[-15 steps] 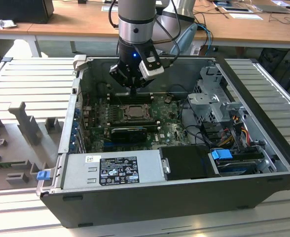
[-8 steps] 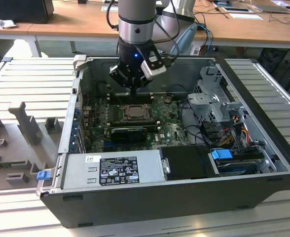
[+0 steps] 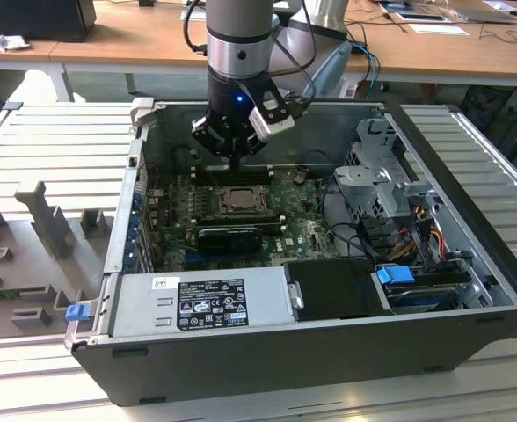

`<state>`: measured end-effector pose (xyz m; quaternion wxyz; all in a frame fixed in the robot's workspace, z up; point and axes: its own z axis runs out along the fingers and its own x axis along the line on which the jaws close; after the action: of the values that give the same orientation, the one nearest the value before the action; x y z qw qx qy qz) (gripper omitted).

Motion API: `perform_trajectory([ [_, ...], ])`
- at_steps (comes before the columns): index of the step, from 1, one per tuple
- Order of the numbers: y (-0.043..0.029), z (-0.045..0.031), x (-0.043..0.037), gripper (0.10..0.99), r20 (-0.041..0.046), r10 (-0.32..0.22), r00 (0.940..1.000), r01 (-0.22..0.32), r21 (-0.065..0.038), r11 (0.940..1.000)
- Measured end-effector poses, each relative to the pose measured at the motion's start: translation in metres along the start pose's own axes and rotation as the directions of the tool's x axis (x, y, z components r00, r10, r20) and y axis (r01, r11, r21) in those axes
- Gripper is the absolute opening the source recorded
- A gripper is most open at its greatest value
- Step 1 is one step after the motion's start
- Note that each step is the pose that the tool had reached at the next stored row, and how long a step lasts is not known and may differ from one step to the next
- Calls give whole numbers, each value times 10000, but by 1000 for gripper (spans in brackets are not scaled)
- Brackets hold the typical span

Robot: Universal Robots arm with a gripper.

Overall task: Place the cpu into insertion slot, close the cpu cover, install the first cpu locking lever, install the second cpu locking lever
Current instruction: 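Install the first cpu locking lever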

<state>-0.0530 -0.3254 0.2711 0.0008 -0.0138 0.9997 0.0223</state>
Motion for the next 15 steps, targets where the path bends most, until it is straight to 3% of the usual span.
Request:
perform_trajectory([
  [3,2,2,73,106,1,-1,10000,1,-1,10000],
  [15,6,7,221,106,0,-12,10000,12,0,10000],
])
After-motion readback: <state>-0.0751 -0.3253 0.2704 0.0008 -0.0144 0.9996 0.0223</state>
